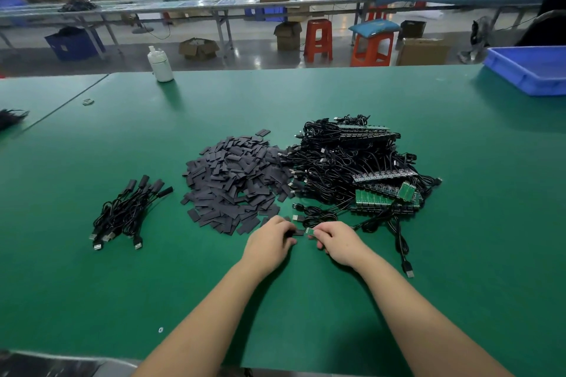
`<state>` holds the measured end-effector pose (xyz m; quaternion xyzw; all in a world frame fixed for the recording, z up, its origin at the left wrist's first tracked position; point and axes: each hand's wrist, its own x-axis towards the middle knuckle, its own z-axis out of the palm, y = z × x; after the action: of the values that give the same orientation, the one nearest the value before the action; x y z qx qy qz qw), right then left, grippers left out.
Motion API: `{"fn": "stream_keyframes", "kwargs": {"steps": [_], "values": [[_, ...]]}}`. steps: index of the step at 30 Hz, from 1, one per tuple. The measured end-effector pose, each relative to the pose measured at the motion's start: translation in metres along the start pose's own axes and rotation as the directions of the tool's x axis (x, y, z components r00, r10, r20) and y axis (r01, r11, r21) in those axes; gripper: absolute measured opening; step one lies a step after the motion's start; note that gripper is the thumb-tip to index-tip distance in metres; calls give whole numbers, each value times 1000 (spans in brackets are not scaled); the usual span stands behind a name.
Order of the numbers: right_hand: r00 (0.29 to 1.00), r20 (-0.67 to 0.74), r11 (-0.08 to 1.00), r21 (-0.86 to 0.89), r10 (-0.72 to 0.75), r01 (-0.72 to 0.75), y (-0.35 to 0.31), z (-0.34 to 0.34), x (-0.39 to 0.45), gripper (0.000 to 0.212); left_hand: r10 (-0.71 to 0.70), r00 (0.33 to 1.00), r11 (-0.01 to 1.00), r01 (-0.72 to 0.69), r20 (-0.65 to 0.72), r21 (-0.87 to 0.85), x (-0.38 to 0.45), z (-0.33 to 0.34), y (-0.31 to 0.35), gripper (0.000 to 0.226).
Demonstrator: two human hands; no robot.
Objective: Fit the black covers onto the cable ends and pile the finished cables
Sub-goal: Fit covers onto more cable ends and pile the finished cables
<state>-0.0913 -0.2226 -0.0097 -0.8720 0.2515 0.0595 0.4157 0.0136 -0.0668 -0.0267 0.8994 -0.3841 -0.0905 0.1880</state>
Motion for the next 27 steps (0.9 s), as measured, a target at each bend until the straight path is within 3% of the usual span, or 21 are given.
{"fn": "stream_keyframes", "kwargs": {"steps": [2, 7, 11, 15, 18, 20, 23, 27], "values": [[999, -5, 999, -5, 33, -33, 3, -1, 0, 36, -19, 1000, 999, 19, -7, -45, 1, 1, -3, 30], [996, 78, 968, 241, 47, -64, 6, -3, -1, 18, -101, 994, 983, 106, 46, -148, 7, -2, -5, 18], [994, 98, 949, 304, 52, -80, 8, -6, 0, 17, -74, 996, 981, 82, 56, -176, 4, -4, -1, 9], [995, 95, 956, 290, 23, -49, 11, -4, -1, 14, -37, 996, 896, 70, 84, -440, -3, -4, 5, 13], [996, 94, 946, 324, 1, -31, 15, -4, -5, 24, -16, 990, 837, 88, 138, -540, -8, -4, 9, 9], [995, 96, 934, 356, 0, -34, 16, -6, -8, 27, -21, 990, 827, 95, 139, -554, -9, -3, 11, 6], [995, 101, 933, 359, -13, -25, 17, -4, -8, 13, 2, 991, 860, 65, 131, -506, -11, -3, 13, 6], [997, 72, 925, 377, 9, -36, 14, -1, -6, 11, 14, 1000, 883, -14, -3, -469, -16, -3, 15, 19]]}}
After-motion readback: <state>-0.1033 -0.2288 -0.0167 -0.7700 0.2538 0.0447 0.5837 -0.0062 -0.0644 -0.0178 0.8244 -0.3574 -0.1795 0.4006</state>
